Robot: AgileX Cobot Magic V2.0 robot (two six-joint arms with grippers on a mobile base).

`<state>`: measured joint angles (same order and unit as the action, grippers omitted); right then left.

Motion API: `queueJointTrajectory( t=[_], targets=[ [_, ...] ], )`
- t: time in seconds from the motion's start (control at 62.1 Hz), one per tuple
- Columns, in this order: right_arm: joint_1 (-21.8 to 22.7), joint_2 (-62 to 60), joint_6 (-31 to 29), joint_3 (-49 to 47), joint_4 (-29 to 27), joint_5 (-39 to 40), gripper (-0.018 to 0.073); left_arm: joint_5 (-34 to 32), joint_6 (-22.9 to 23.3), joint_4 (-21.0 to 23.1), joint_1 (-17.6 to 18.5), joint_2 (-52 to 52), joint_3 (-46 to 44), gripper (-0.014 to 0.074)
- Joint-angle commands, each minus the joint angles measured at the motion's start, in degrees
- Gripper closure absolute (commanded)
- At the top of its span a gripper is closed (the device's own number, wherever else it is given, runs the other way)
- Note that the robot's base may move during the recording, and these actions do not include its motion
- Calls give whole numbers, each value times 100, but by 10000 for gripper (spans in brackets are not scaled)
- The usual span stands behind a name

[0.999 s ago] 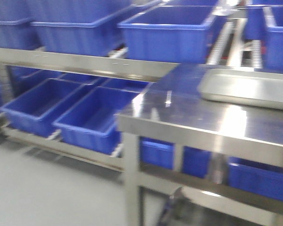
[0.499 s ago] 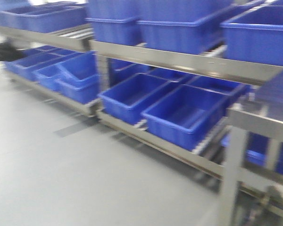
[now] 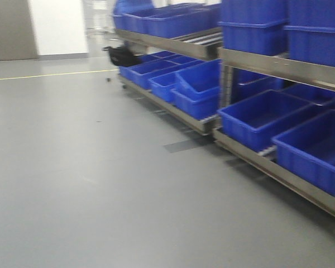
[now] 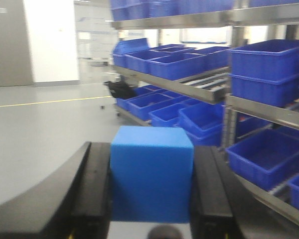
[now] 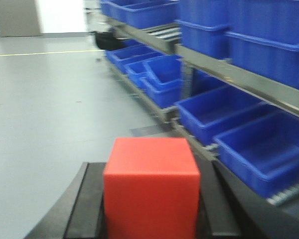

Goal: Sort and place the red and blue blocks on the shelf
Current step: 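Drive the base away from the table carrying both cubes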

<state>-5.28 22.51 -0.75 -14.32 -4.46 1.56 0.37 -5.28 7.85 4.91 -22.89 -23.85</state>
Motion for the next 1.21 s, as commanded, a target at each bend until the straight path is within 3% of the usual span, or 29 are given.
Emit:
queueJointTrajectory(
  t=[0.0,1.192],
  targets=[
    [46,16,0,-164,41,550,507,-477,9,7,-10,-63,-174,473],
    [46,16,0,-164,41,550,507,-477,9,7,-10,-63,-174,473]
  ],
)
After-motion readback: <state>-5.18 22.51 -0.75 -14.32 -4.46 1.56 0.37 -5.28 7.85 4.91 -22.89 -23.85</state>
